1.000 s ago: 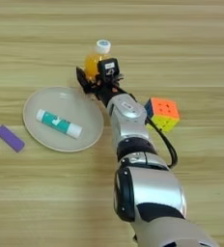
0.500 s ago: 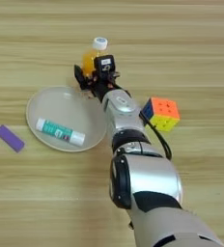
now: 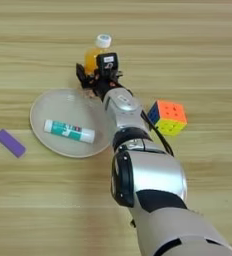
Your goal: Move the objects on the table
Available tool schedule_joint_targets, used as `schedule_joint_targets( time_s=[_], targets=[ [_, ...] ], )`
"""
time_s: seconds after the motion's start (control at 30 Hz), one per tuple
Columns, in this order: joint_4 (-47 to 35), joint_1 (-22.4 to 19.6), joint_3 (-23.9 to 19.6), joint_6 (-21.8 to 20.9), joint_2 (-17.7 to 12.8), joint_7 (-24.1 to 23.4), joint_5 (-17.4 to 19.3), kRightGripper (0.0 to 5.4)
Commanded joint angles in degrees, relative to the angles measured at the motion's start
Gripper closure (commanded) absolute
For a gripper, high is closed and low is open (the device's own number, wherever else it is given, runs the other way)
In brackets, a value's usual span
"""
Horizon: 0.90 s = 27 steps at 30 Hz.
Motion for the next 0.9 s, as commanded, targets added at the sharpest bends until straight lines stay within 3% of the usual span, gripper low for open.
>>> schedule_joint_targets(
  time_s=[0.03,0.27,0.57,0.9],
  targets=[
    [-6.32,-13.5,-1.19,-3.54,-3.24,-1.03,1.4,1.98],
    [-7.41,-15.12,-1.85,-3.68,-4.25,-0.99,1.62,1.98],
    [-11.53,-12.78,-2.36,-5.41,-4.8,-0.03,1.86,1.98],
    [-13.01,-12.53,-4.86,-5.38,-10.18,-0.89,2.32,1.98]
  ],
)
